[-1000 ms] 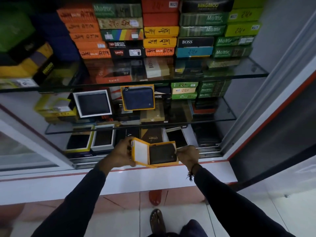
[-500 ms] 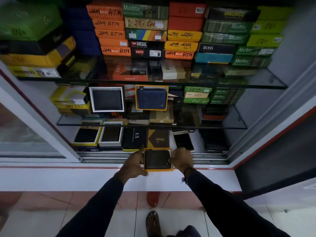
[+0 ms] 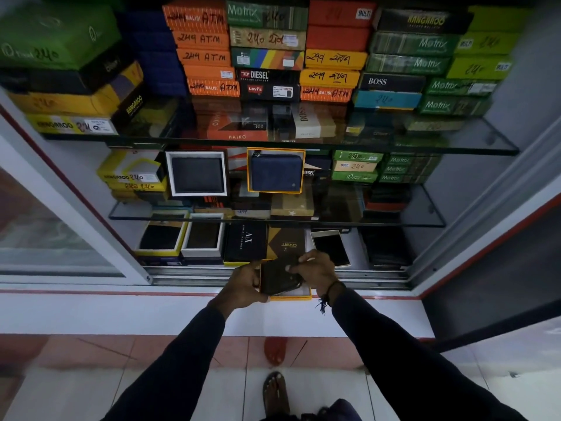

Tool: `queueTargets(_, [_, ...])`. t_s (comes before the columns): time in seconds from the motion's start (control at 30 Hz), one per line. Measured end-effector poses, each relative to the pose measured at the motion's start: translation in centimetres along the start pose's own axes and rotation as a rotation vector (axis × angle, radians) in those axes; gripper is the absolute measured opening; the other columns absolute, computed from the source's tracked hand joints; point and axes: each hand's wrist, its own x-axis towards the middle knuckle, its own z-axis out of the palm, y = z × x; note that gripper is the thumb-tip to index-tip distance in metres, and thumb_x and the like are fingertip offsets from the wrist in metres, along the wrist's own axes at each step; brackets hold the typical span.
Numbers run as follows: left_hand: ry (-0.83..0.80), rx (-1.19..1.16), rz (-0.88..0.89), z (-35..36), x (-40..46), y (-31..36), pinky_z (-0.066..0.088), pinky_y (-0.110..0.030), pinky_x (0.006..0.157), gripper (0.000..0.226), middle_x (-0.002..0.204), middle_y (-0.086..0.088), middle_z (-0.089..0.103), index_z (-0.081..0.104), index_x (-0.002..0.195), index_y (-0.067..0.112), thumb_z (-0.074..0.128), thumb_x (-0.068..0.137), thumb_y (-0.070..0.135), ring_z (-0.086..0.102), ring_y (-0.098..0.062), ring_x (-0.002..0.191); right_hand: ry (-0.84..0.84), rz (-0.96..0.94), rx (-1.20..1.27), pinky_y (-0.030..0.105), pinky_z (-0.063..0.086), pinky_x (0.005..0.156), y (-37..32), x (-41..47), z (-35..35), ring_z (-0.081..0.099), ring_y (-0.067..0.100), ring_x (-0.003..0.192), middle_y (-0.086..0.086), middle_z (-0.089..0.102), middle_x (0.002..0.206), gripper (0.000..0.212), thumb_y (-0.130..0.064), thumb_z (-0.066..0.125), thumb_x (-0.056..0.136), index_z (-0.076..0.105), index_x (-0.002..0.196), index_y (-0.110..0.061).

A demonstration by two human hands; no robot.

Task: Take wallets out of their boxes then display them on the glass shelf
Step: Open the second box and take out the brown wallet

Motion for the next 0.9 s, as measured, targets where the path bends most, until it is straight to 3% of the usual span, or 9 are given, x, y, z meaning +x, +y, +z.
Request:
queueTargets(0.1, [-0.015, -0.214, -0.02, -0.9, -0.4, 0.4, 0.06, -0.038, 0.09, 0.073, 0.113, 0.0, 0.071, 0.063, 0.116, 0.032, 0.094, 0.058, 0.001, 0.067, -0.028, 0.112, -0.107, 0.089, 0.18, 0.037, 0.058, 0.076, -0.6, 0.2, -1.9, 0.069, 0.026, 0.092, 0.017, 0.071, 0.104, 0.028, -0.011, 0.082, 0.076, 0.067, 0.099, -0.005])
queueTargets(0.17, [-0.01, -0.278, -0.015, -1.6, -0.7, 1.2, 0.06, -0.031, 0.086, 0.071, 0.109, -0.007, 0.07, 0.063, 0.112, 0.04, 0.095, 0.059, 0.007, 0.068, -0.03, 0.108, -0.2, 0.132, 0.259, 0.032, 0.055, 0.07, -1.1, -0.1, -3.6, 0.066, 0.023, 0.085, 0.016, 0.069, 0.1, 0.026, -0.012, 0.079, 0.08, 0.065, 0.1, -0.005])
queueTargets(0.23, [-0.015, -0.33, -0.013, -1.9, -0.9, 2.2, 0.058, -0.033, 0.086, 0.069, 0.108, -0.018, 0.067, 0.064, 0.116, 0.038, 0.095, 0.061, 0.009, 0.067, -0.035, 0.106, -0.262, 0.138, 0.319, 0.028, 0.054, 0.069, -1.2, -0.3, -4.8, 0.066, 0.022, 0.085, 0.015, 0.069, 0.1, 0.028, -0.014, 0.076, 0.083, 0.064, 0.105, -0.003])
queueTargets(0.4, [-0.124, -0.541, 0.03, -2.2, -1.7, 3.4, 0.051, -0.048, 0.1, 0.06, 0.122, -0.015, 0.07, 0.067, 0.128, 0.024, 0.087, 0.071, 0.025, 0.066, -0.03, 0.115, -0.389, 0.185, 0.551, 0.027, 0.055, 0.077, -0.4, -0.5, -6.0, 0.066, 0.025, 0.098, 0.017, 0.07, 0.11, 0.03, -0.017, 0.071, 0.087, 0.063, 0.112, -0.003])
queueTargets(0.5, [-0.105, -0.719, -0.001, -2.1, -1.9, 3.8, 0.052, -0.043, 0.087, 0.046, 0.108, -0.014, 0.074, 0.071, 0.12, 0.013, 0.082, 0.076, 0.023, 0.066, -0.03, 0.102, -0.395, 0.245, 0.752, 0.027, 0.059, 0.071, 0.6, -0.4, -6.0, 0.07, 0.022, 0.089, 0.013, 0.075, 0.108, 0.034, -0.032, 0.071, 0.088, 0.069, 0.112, -0.007])
queueTargets(0.57, [-0.104, -0.888, -0.053, -1.4, -1.9, 4.2, 0.049, -0.031, 0.072, 0.04, 0.09, -0.009, 0.072, 0.071, 0.109, 0.005, 0.078, 0.077, 0.028, 0.06, -0.023, 0.085, -0.442, 0.298, 0.858, 0.037, 0.057, 0.084, 1.4, -0.6, -5.3, 0.07, 0.03, 0.101, 0.019, 0.072, 0.118, 0.039, -0.036, 0.066, 0.091, 0.069, 0.116, -0.005])
queueTargets(0.63, [-0.141, -1.014, -0.102, -0.6, -1.7, 4.5, 0.051, -0.027, 0.067, 0.048, 0.088, -0.01, 0.071, 0.068, 0.11, 0.004, 0.076, 0.075, 0.035, 0.061, -0.02, 0.078, -0.585, 0.287, 0.843, 0.042, 0.054, 0.097, 1.6, -1.2, -4.0, 0.066, 0.035, 0.116, 0.02, 0.066, 0.129, 0.037, -0.025, 0.062, 0.094, 0.064, 0.125, -0.004])
queueTargets(0.7, [-0.177, -1.092, -0.123, -0.2, -1.6, 4.7, 0.054, -0.028, 0.067, 0.048, 0.088, -0.014, 0.072, 0.068, 0.113, 0.004, 0.071, 0.078, 0.037, 0.065, -0.02, 0.077, -0.662, 0.256, 0.824, 0.039, 0.056, 0.096, 1.1, -1.8, -3.0, 0.067, 0.032, 0.113, 0.02, 0.065, 0.129, 0.034, -0.012, 0.057, 0.096, 0.06, 0.128, -0.001])
queueTargets(0.9, [-0.118, -1.064, -0.133, -1.1, -1.7, 3.3, 0.054, -0.032, 0.072, 0.038, 0.09, -0.016, 0.073, 0.072, 0.108, 0.005, 0.063, 0.085, 0.034, 0.066, -0.023, 0.08, -0.5, 0.064, 0.607, 0.029, 0.055, 0.084, -0.5, -2.3, -3.6, 0.066, 0.021, 0.087, 0.014, 0.07, 0.096, 0.015, 0.002, 0.057, 0.094, 0.067, 0.105, 0.001])
